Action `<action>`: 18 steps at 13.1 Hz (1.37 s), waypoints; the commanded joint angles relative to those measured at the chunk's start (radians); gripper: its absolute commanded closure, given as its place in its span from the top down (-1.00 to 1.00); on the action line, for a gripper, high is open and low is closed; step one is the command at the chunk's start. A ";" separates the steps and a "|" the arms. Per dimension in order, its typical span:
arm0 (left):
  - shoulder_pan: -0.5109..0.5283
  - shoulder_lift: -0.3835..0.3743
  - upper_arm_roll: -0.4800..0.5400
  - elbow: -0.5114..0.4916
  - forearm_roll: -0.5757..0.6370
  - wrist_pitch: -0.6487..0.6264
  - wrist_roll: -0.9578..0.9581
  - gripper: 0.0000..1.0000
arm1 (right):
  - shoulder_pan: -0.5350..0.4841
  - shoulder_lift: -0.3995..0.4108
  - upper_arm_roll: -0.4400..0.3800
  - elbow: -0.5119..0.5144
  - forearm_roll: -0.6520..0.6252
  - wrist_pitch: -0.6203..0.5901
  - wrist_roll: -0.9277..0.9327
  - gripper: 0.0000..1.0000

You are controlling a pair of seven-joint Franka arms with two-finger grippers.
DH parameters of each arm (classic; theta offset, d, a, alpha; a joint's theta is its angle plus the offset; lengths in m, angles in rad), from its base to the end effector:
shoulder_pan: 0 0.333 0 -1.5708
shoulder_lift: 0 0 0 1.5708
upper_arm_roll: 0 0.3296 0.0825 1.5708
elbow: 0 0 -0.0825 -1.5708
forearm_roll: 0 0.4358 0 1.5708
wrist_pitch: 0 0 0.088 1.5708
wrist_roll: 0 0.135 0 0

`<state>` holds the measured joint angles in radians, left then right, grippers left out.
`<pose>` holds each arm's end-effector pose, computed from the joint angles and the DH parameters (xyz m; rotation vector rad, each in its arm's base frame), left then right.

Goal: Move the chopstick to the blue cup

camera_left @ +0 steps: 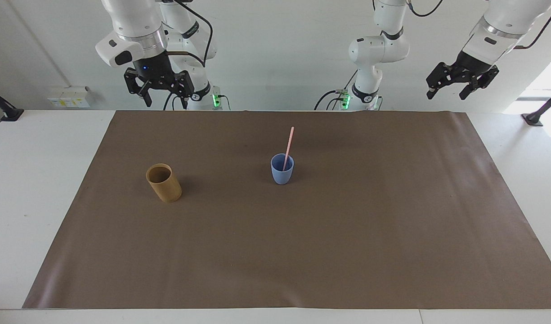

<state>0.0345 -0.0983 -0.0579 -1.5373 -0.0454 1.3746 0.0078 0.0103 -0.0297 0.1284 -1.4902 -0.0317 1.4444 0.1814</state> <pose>0.5497 -0.0214 0.6678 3.1008 -0.0592 -0.1006 0.5775 0.0772 0.6584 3.1033 -0.0722 -0.0163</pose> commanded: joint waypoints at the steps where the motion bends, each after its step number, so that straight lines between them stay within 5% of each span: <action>1: 0.010 -0.009 -0.004 0.002 -0.008 -0.017 0.004 1.00 | -0.016 -0.032 -0.044 -0.028 0.018 -0.001 -0.053 1.00; 18: 0.010 -0.009 -0.004 0.002 -0.008 -0.017 0.004 1.00 | -0.024 -0.078 -0.049 -0.096 0.044 0.001 0.030 1.00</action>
<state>0.0345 -0.0983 -0.0579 -1.5373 -0.0454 1.3746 0.0078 -0.0015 -0.0826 0.0737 -1.5591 -0.0108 1.4373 0.2004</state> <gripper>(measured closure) 0.000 0.000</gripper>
